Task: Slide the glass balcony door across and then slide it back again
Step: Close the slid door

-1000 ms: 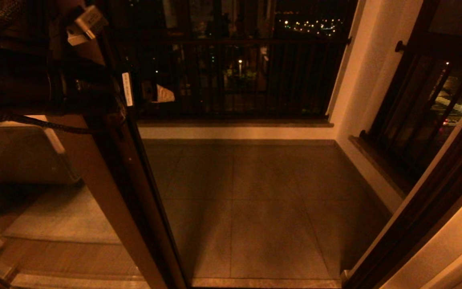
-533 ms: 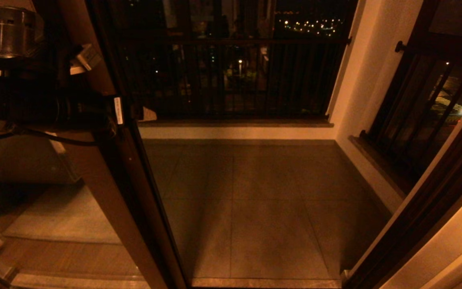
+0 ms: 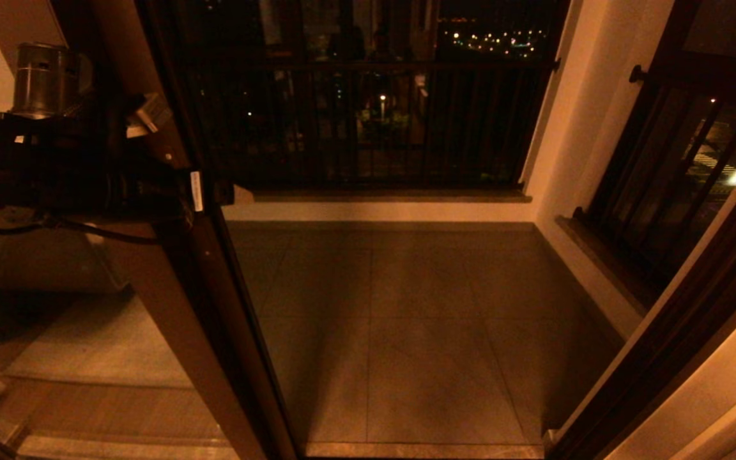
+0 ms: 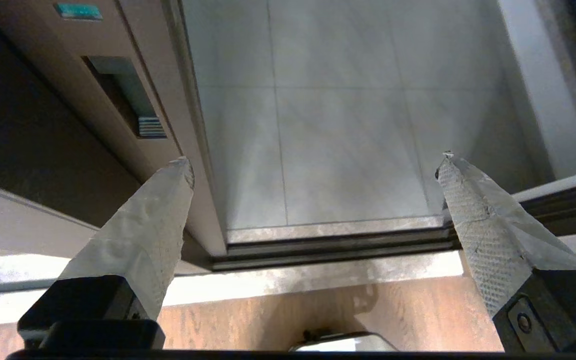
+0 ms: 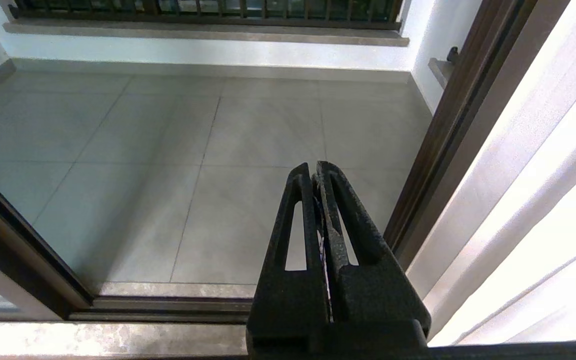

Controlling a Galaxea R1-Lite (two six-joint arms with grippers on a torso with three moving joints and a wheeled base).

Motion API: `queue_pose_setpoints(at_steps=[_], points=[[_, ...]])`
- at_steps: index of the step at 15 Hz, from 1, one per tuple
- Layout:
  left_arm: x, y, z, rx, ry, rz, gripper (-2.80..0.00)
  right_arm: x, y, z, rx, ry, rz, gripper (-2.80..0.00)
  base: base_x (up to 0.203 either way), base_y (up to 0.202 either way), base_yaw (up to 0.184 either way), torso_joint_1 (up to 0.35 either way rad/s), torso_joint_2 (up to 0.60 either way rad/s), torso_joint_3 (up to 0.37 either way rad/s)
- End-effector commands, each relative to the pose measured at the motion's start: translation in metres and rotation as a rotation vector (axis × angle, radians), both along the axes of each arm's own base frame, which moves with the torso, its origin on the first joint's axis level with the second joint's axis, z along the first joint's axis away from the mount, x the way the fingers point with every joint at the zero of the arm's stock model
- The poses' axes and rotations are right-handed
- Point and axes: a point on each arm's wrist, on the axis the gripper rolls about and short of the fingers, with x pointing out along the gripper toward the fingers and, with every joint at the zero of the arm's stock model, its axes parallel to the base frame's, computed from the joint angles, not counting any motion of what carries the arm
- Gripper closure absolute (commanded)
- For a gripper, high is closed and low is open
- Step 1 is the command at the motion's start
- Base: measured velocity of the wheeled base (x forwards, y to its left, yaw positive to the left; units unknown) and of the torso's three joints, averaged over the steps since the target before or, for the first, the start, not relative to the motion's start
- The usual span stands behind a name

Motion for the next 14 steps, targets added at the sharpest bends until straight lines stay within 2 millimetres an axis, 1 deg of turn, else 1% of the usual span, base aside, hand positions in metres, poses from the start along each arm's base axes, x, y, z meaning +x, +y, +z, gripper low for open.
queue_pose_setpoints(at_steps=[1,3,5,14], points=[[0.004,0.004,-0.004,0.006,0.012,0.014,-2.80,0.000,0.000,0.000,-0.001,0.002,0.000,0.00,0.000,0.000,0.000,0.000,0.00,0.000],[0.006,0.008,-0.005,0.007,0.017,0.031,-2.80,0.000,0.000,0.000,-0.001,0.002,0.000,0.00,0.000,0.000,0.000,0.000,0.00,0.000],[0.013,0.011,-0.012,0.009,0.041,0.052,-2.80,0.000,0.000,0.000,-0.001,0.002,0.000,0.00,0.000,0.000,0.000,0.000,0.00,0.000],[0.030,0.009,-0.021,0.003,0.018,0.049,-2.80,0.000,0.000,0.000,-0.001,0.002,0.000,0.00,0.000,0.000,0.000,0.000,0.00,0.000]])
